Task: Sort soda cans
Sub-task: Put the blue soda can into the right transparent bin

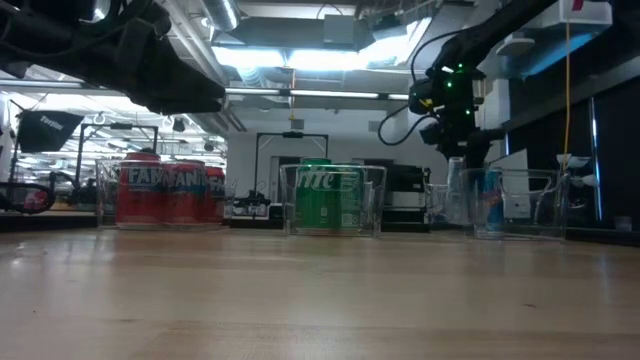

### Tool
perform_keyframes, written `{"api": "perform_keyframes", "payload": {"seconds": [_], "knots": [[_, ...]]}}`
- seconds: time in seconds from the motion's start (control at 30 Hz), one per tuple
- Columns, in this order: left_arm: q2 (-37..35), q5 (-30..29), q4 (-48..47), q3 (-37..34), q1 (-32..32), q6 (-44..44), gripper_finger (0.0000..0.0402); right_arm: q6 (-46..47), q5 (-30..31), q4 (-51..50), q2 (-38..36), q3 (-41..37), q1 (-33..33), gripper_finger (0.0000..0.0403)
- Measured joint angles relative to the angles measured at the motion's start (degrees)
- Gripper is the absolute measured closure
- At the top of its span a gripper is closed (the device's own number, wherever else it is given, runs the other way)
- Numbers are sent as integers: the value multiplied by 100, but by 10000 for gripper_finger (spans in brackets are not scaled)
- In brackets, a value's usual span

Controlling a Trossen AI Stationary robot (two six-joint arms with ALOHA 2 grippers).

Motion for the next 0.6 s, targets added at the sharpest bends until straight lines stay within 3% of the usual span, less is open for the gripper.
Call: {"api": "perform_keyframes", "payload": {"seconds": [0.6], "knots": [[0, 0, 3, 2, 0, 2, 27, 30, 111, 37, 266, 0, 2, 154]]}}
